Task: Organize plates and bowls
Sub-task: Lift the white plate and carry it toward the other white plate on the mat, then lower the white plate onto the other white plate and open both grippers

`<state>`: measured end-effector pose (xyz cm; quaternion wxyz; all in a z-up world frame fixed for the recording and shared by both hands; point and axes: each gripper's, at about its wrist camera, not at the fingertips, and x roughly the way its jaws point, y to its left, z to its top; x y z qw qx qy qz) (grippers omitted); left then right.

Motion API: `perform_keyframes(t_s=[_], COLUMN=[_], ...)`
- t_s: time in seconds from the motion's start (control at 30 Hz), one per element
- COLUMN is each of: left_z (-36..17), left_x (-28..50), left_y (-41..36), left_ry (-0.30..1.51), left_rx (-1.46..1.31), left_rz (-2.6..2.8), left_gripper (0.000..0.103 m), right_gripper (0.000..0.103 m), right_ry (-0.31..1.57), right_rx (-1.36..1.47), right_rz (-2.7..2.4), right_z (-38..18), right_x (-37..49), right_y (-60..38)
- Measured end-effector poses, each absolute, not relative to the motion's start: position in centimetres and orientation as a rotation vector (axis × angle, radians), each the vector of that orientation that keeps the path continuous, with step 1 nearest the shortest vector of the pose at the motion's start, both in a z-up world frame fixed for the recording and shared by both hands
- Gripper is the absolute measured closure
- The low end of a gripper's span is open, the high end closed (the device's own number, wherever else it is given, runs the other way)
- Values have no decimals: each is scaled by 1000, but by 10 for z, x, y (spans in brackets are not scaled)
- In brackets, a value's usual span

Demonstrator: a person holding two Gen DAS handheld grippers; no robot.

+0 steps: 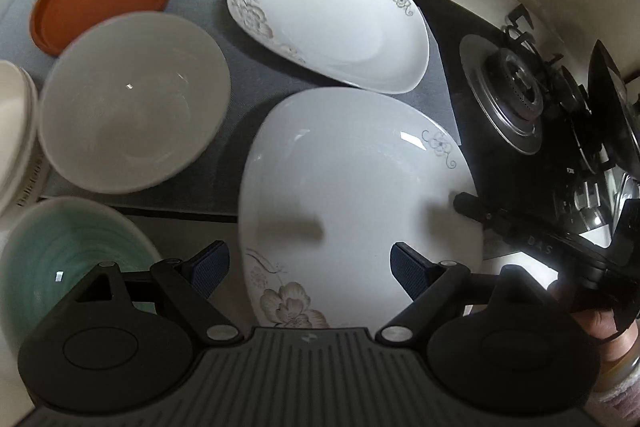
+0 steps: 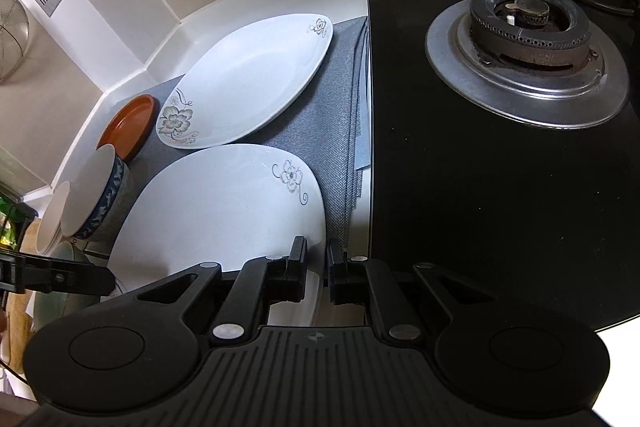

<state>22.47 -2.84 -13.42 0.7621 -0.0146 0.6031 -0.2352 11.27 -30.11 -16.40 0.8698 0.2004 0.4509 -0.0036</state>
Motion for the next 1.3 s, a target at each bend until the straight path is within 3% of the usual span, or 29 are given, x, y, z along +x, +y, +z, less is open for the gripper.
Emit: perform_keyframes(t_s=[0.6, 0.67, 0.7, 0.73, 0.83, 1.3], left_z=[-152, -149, -148, -146, -146, -130], left_x=[242, 241, 240, 240, 239, 241], left_y=[-50, -51, -51, -51, -51, -59], left_ry=[1297, 1281, 1268, 1258, 1260, 1223], left_rx=[-42, 10, 38, 55, 83, 71], left_rz=[-477, -442, -424, -415, -411, -525], left_gripper=[13, 30, 44, 56, 77, 82], right_gripper=[89, 82, 80, 80, 85, 88], right_ry=[954, 970, 977, 985, 1003, 933], right_rx=[454, 449, 447, 441, 435, 429], right_rz=[57, 56, 59, 53, 16, -75], right_z=[-170, -170, -169, -168, -165, -144], right_x=[118, 118, 117, 117, 113, 98], right_y=[-308, -306, -304, -303, -304, -326])
